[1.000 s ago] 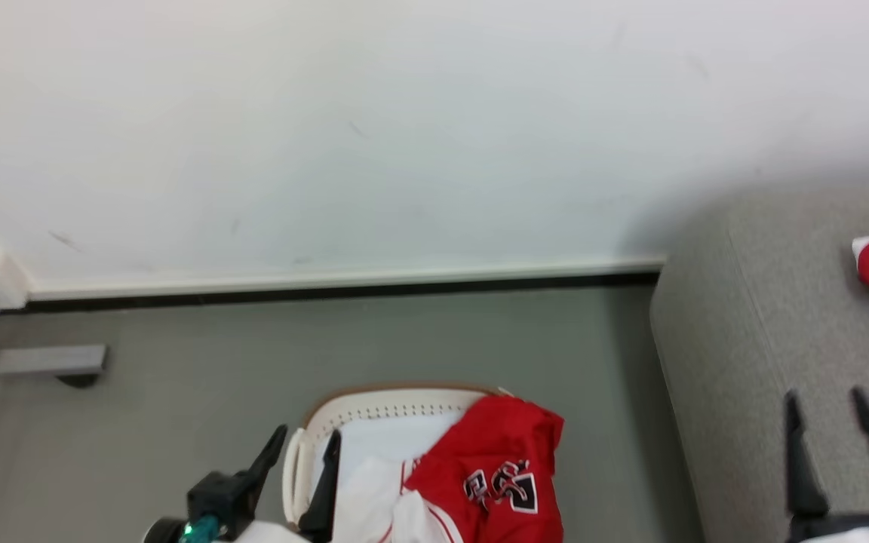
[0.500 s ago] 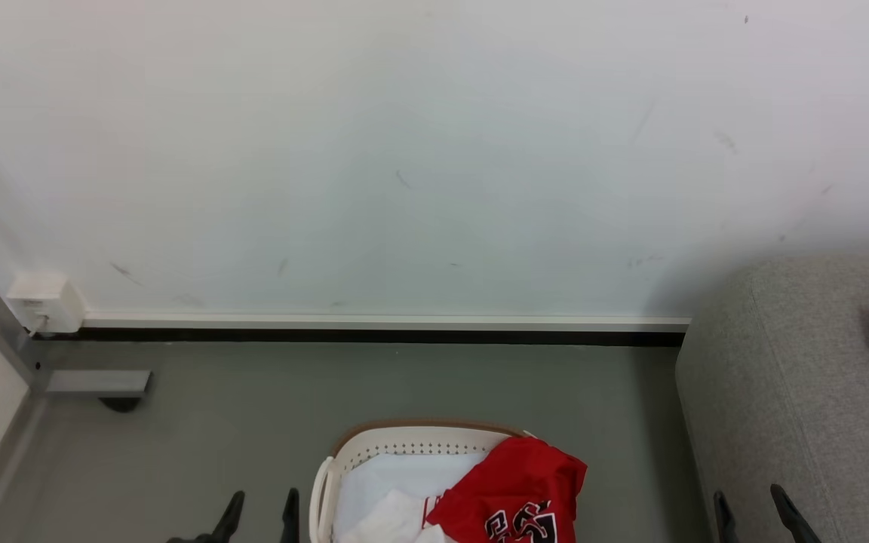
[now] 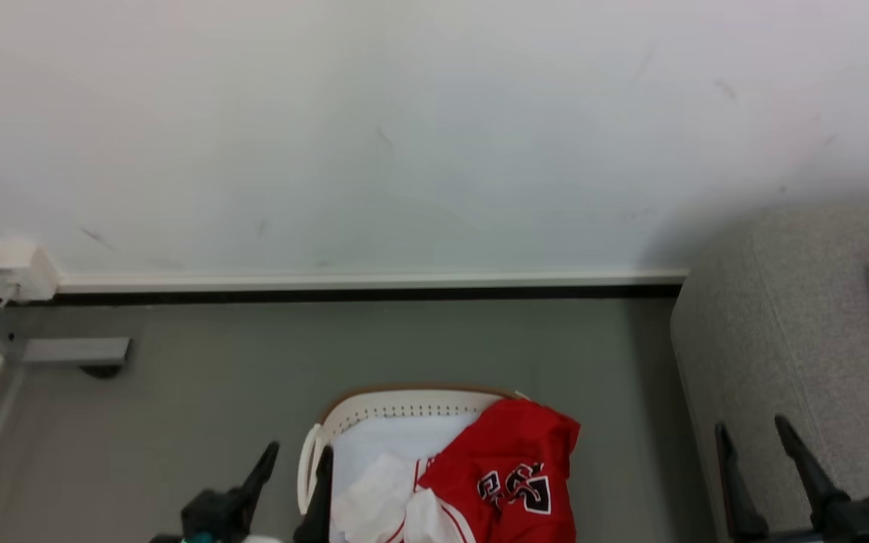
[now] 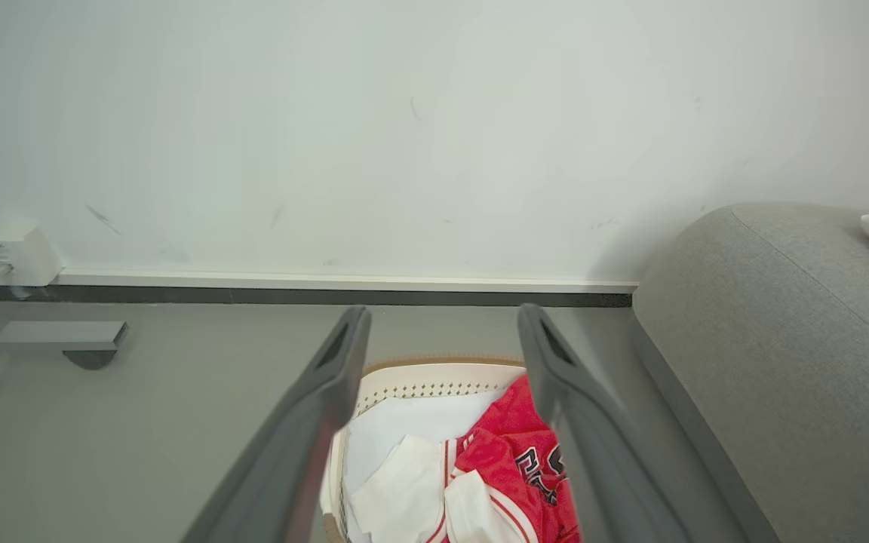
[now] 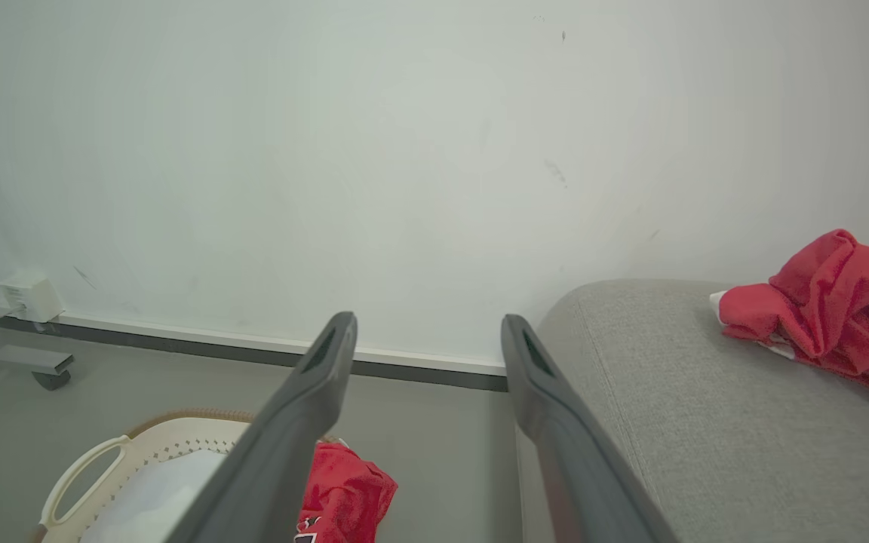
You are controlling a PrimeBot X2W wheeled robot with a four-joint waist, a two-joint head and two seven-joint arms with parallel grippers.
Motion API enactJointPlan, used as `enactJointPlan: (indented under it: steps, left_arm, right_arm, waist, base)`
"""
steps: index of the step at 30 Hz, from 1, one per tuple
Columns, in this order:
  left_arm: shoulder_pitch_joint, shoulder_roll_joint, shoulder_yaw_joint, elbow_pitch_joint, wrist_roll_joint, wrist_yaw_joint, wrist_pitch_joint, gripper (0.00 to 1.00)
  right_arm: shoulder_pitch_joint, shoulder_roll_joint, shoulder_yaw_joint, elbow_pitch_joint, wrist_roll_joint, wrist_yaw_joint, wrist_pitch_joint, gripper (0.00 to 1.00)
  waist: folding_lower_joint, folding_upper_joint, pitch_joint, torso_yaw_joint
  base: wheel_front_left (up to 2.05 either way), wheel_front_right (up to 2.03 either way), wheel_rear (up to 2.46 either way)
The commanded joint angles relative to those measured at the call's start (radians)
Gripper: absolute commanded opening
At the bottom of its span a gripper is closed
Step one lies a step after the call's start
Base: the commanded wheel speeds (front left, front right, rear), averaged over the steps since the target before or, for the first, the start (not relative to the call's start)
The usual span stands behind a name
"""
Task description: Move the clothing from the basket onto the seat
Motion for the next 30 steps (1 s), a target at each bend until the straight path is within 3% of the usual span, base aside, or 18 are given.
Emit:
enactJointPlan:
  steps: [1, 10, 18, 24, 30]
  left_arm:
    - [-0.068, -0.001, -0.013, 0.013, 0.021, -0.014, 0.000, 1.00]
    - [-0.430, 0.032, -0.090, 0.228, 0.079, -0.073, 0.001, 1.00]
    - [-0.715, 0.078, -0.159, 0.467, 0.063, -0.092, 0.052, 1.00]
    - [-0.845, 0.110, -0.239, 0.617, -0.006, -0.093, 0.077, 1.00]
    - [-0.907, 0.123, -0.312, 0.715, -0.090, -0.093, 0.073, 1.00]
  right_arm:
    - [-0.051, -0.002, -0.003, -0.025, -0.013, -0.003, -0.004, 1.00]
    - [-0.225, -0.002, 0.002, -0.137, -0.025, -0.003, -0.003, 1.00]
    - [-0.324, -0.001, 0.027, -0.231, -0.042, -0.003, -0.003, 1.00]
    - [-0.358, -0.001, 0.030, -0.272, -0.051, -0.003, -0.003, 1.00]
    - [-0.372, -0.001, 0.038, -0.283, -0.048, -0.003, -0.003, 1.00]
  waist:
    - [0.0000, 0.0000, 0.119, -0.037]
    - [0.0000, 0.0000, 0.459, -0.138]
    - [0.0000, 0.0000, 0.710, -0.216]
    - [0.0000, 0.0000, 0.827, -0.241]
    - [0.0000, 0.0000, 0.873, -0.253]
  base:
    - [0.00, 0.00, 0.00]
    - [0.00, 0.00, 0.00]
    - [0.00, 0.00, 0.00]
    - [0.00, 0.00, 0.00]
    - [0.00, 0.00, 0.00]
